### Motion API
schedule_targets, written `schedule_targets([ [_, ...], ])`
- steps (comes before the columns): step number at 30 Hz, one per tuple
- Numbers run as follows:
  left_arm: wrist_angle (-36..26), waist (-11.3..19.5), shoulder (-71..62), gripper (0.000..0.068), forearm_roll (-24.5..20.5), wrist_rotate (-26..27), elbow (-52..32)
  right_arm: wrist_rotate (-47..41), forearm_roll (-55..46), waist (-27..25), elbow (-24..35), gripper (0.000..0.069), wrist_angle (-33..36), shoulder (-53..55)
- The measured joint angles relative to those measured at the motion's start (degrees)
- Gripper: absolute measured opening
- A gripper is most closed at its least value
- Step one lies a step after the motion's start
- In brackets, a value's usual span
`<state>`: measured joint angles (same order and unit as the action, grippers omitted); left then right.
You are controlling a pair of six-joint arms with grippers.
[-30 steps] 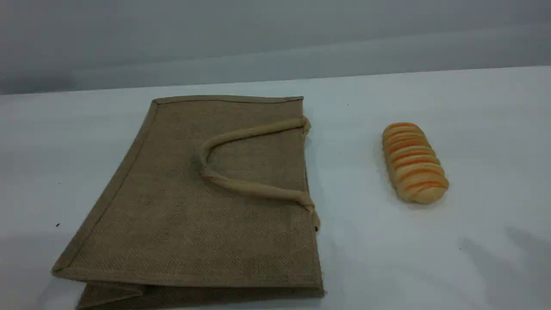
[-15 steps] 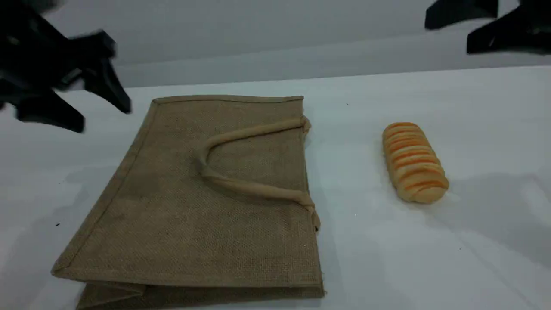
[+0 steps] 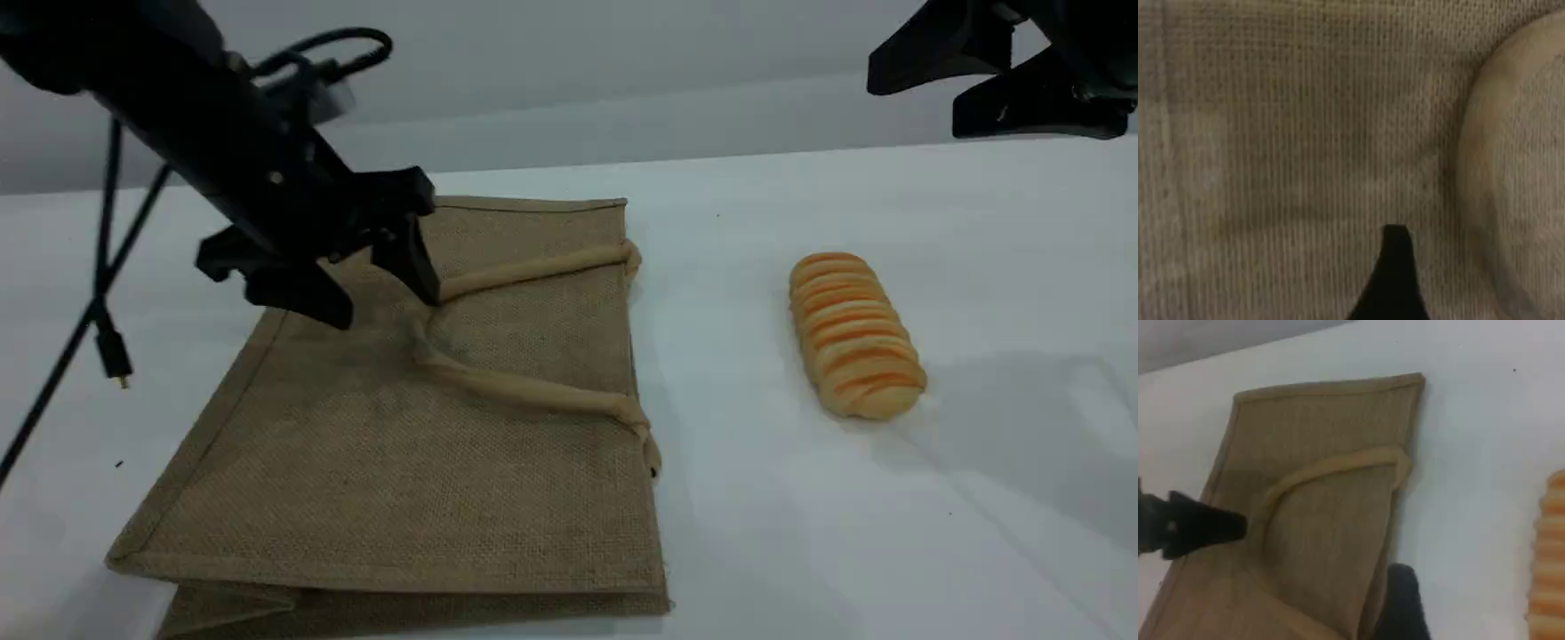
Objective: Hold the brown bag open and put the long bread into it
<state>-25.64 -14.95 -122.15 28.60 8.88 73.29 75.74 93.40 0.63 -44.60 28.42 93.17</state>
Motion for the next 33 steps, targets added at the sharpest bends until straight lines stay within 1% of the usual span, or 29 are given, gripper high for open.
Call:
schedule_targets([
  [2, -0.07, -0.17, -1.38, 0.0559, -0.06, -0.9, 1.32, 0.05, 0.0, 0.0, 0.0, 0.0489, 0.12, 0.0],
  [6, -0.02, -0.83, -3.83, 0.0559, 0.09, -1.07, 2.66, 0.5, -0.06, 0.0, 0.0, 0.0489, 0.2, 0.0],
  [12, 1.3, -1.7, -6.53, 0.0556, 0.03, -2.71, 4.02, 1.07, 0.68, 0.0, 0.0, 0.0489, 0.2, 0.0],
  [15, 1.79, -1.89, -7.3, 0.0539, 0.03, -2.79, 4.02, 1.4, 0.68, 0.0, 0.0, 0.0489, 0.2, 0.0],
  [18, 1.91, -1.89, -7.42, 0.0508, -0.08, -4.58, 4.02, 1.41, 0.68, 0.0, 0.0, 0.0489, 0.2, 0.0],
  [20, 1.91, -1.89, -7.42, 0.0475, -0.08, -4.99, 4.02, 1.45, 0.68, 0.0, 0.0, 0.0489, 0.2, 0.0],
  [23, 1.67, -1.89, -7.47, 0.0402, -0.08, -5.46, 4.02, 1.45, 0.68, 0.0, 0.0, 0.0489, 0.2, 0.0],
  [27, 1.19, -1.89, -7.47, 0.0247, 0.14, -7.95, 4.02, 1.52, 0.68, 0.0, 0.0, 0.0489, 0.2, 0.0],
  [30, 1.07, -1.95, -7.01, 0.0124, 0.31, -8.22, 4.02, 2.08, 0.68, 0.0, 0.0, 0.0489, 0.2, 0.0],
  [31, 1.07, -1.95, -6.77, 0.0094, 0.31, -8.22, 4.02, 2.35, 0.68, 0.0, 0.0, 0.0489, 0.2, 0.0],
  [33, 1.07, -1.95, -6.22, 0.0083, 0.48, -8.22, 4.09, 3.11, 0.68, 0.0, 0.0, 0.0489, 0.2, 0.0],
])
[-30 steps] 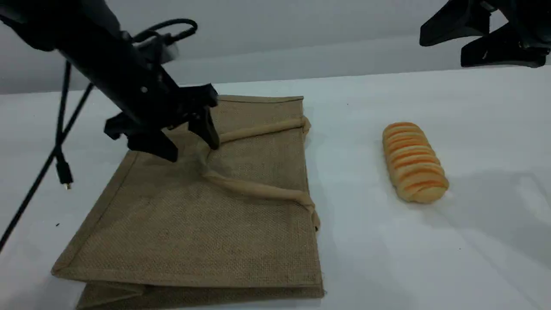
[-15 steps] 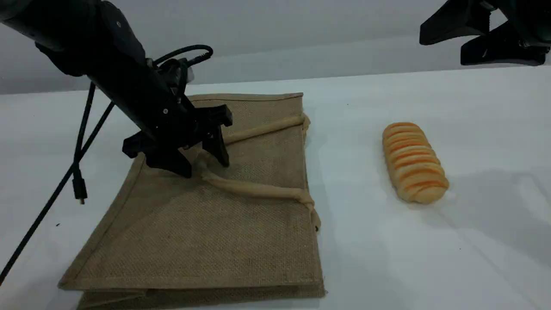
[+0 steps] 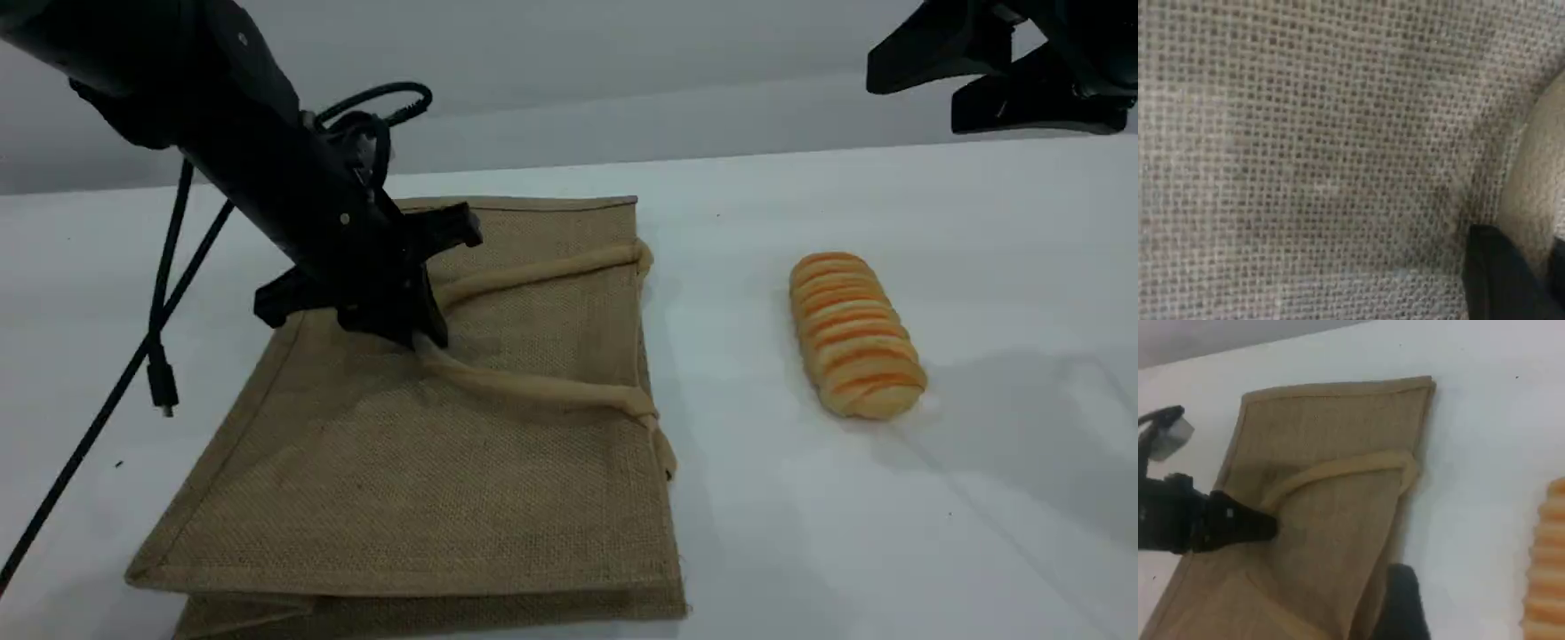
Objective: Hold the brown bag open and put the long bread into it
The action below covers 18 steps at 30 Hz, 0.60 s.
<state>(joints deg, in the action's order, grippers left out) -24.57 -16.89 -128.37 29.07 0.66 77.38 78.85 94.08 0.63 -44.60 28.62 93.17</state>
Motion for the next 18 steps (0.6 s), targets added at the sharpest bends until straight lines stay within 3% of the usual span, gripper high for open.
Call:
schedule_targets([
  [6, -5.1, 0.11, 4.61, 0.0083, 1.0, 0.26, 3.43, 3.19, 2.65, 0.0, 0.0, 0.0489, -0.07, 1.25],
  [18, -31.74, 0.11, 17.14, 0.0083, 0.55, 4.85, 20.64, 11.23, 5.98, 0.0, -1.09, 0.0489, -5.3, 9.46],
])
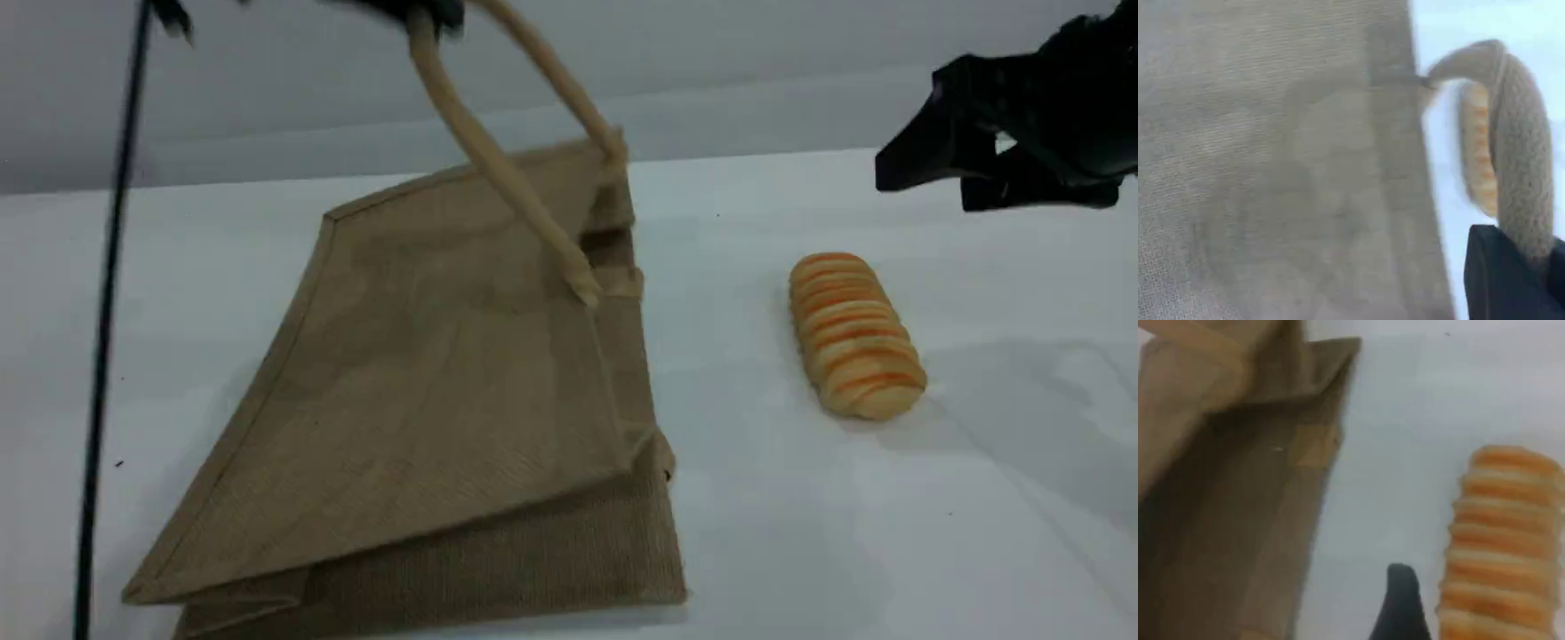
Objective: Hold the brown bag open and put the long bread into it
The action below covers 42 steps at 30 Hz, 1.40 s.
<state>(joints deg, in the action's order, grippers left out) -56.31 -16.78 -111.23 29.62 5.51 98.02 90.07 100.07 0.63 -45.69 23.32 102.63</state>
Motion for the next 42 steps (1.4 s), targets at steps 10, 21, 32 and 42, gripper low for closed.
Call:
schedule_targets([
  [10, -14.07, 0.0, 5.08, 0.0083, -0.51, 6.54, 14.06, -0.12, -0.07, 0.0, -5.18, 0.0489, 0.75, 5.2],
  [21, -13.81, 0.07, 5.3, 0.0083, -9.31, 8.06, 16.52, -0.12, -0.08, 0.0, -8.0, 0.0489, -0.74, 12.06],
  [32, -13.74, 0.12, 5.3, 0.0083, -7.05, 9.38, 16.47, -0.12, -0.08, 0.61, -8.0, 0.0489, -0.62, 15.73],
  [42, -13.7, 0.12, 5.3, 0.0083, -7.0, 9.4, 16.47, -0.15, -0.02, 0.61, -12.02, 0.0489, -2.83, 18.38],
])
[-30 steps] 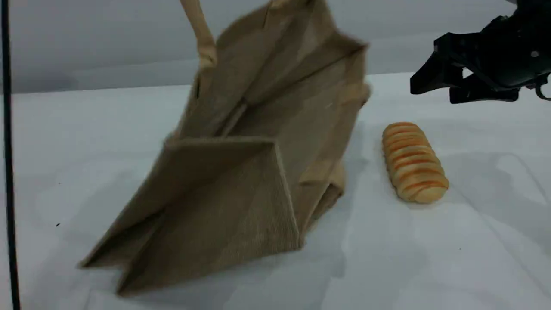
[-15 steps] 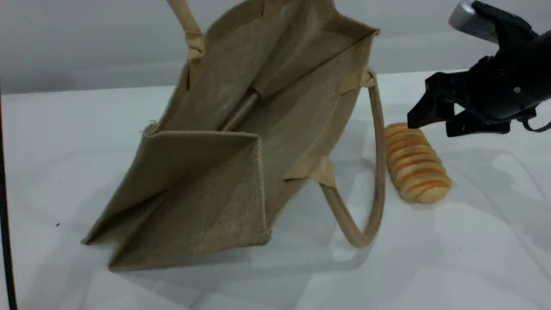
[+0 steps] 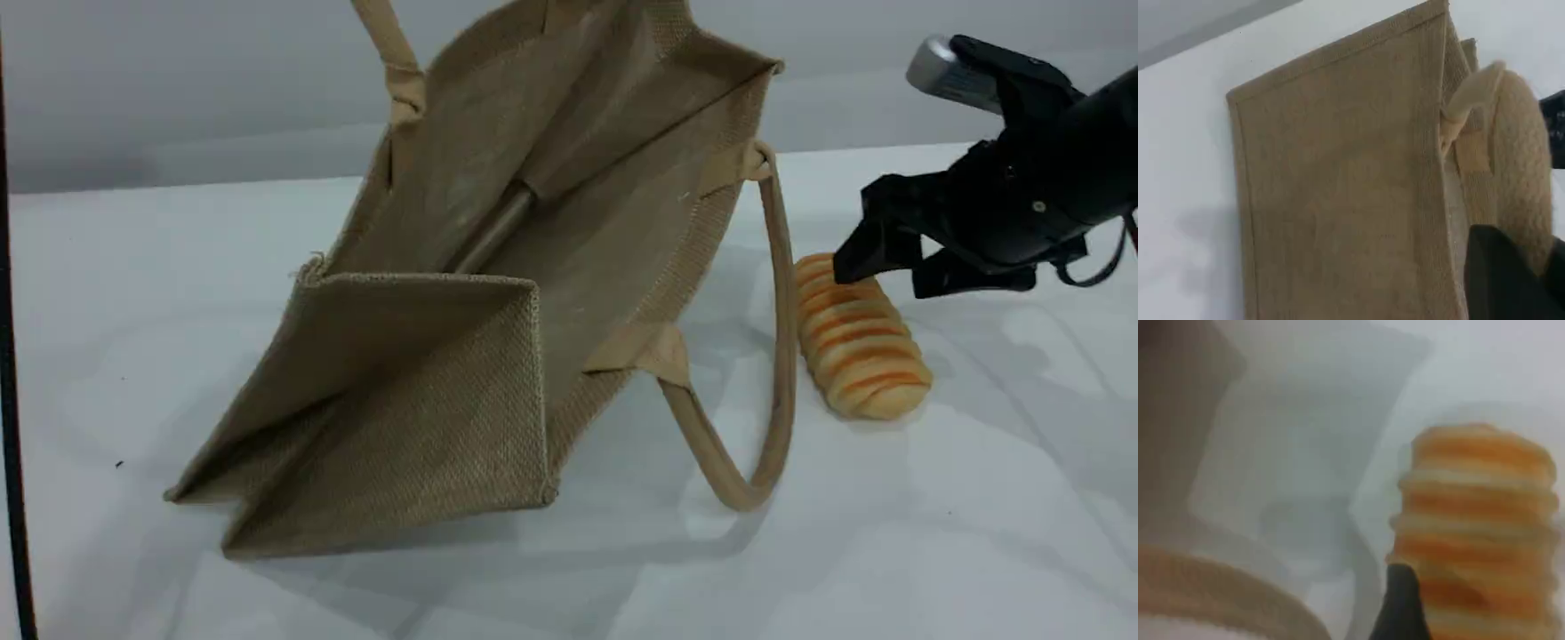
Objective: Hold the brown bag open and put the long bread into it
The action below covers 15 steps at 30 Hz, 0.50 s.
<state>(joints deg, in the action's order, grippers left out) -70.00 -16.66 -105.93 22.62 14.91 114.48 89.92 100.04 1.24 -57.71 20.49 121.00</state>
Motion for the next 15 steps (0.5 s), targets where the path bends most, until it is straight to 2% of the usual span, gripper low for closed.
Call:
schedule_targets([
  [9, 0.0, 0.0, -0.04, 0.0083, 0.0, -0.34, 0.0, 0.05, -0.11, 0.0, -1.17, 0.0489, 0.73, 3.87],
  [15, 0.02, 0.0, -0.04, 0.0083, 0.04, -0.47, 0.0, 0.01, 0.09, 0.0, -2.23, 0.0489, 3.99, 6.54],
])
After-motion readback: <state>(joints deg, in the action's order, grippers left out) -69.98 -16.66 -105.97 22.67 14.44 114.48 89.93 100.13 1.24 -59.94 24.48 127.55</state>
